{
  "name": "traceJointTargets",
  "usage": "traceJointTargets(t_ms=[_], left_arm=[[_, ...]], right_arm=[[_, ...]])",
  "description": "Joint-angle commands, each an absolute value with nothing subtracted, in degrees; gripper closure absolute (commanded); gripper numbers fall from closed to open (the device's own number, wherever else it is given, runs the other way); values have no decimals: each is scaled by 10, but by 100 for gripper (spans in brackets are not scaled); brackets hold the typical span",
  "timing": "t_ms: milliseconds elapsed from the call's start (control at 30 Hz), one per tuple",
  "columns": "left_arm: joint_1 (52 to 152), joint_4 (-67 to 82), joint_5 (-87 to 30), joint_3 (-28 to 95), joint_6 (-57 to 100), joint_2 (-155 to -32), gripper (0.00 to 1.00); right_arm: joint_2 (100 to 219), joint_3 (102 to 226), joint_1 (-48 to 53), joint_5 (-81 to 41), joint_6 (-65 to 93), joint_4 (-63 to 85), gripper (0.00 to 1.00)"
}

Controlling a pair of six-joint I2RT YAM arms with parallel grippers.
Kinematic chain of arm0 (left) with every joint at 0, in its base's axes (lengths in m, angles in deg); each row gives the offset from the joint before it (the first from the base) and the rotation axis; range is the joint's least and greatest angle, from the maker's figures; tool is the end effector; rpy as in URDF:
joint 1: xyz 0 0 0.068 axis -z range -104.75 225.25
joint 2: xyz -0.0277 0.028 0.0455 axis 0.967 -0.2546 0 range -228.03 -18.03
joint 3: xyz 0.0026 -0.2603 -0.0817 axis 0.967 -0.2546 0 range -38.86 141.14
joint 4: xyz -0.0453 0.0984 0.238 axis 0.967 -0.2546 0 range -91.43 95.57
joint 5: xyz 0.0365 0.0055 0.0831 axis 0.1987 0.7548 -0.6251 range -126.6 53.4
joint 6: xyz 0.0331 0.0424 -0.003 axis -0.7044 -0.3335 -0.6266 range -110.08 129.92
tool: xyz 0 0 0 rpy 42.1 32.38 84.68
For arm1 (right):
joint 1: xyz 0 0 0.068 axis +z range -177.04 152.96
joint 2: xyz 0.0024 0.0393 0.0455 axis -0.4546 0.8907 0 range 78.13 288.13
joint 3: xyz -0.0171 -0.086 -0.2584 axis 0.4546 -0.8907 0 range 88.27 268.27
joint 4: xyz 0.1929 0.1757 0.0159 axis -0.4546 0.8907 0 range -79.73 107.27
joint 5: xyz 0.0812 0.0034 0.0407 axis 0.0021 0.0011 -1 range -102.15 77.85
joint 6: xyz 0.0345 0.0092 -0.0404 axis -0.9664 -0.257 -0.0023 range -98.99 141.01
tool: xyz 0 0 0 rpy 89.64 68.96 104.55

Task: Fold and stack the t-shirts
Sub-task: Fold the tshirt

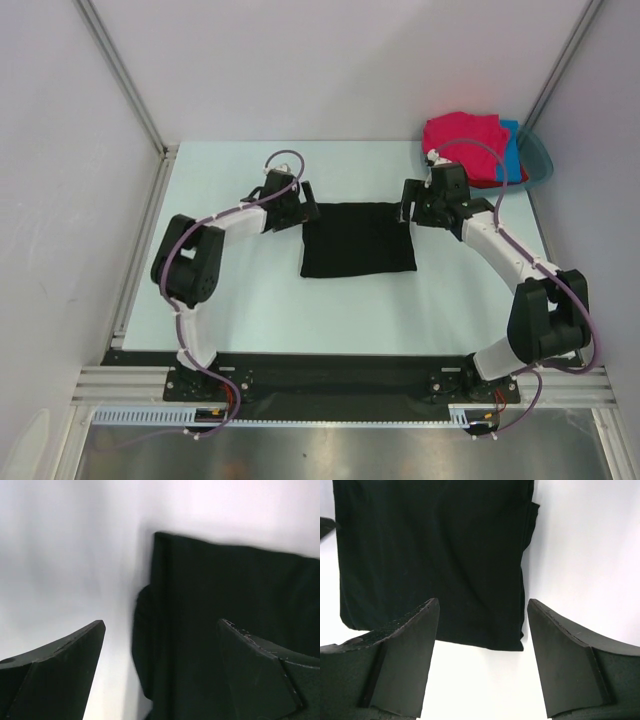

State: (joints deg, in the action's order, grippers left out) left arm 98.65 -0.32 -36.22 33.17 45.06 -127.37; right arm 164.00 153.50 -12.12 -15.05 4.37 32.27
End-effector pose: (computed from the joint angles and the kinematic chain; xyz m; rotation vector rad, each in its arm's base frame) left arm 0.3841 -0.1664 0.1868 -0.2402 2.3711 -0.5110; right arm 0.3203 0.0872 0.2725 0.0092 2.3378 0.3357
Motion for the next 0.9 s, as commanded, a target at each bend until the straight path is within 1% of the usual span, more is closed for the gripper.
traceJointTargets(t_ms=[0, 133, 333, 533, 633, 700, 867], left_arm=[[978, -14, -314, 368, 470, -1303, 0], [977, -8, -294, 381, 478, -1339, 0], [975, 9, -252, 401, 490, -1362, 0], [976, 45, -194, 404, 515, -1380, 7], [976, 71, -191, 398, 519, -1373, 9], [975, 60, -226, 398, 504, -1360, 10], [976, -25, -361, 395, 443, -1263, 5]], right_arm=[[1656, 1563, -122, -137, 63, 310, 24], [1687, 1580, -122, -135, 66, 320, 24], [1700, 1583, -124, -140, 69, 316, 24], [1705, 1583, -123, -140, 67, 318, 24], [1703, 1579, -124, -139, 65, 318, 24], [1699, 1576, -124, -138, 64, 316, 24], [1689, 1584, -119, -123, 64, 330, 24]])
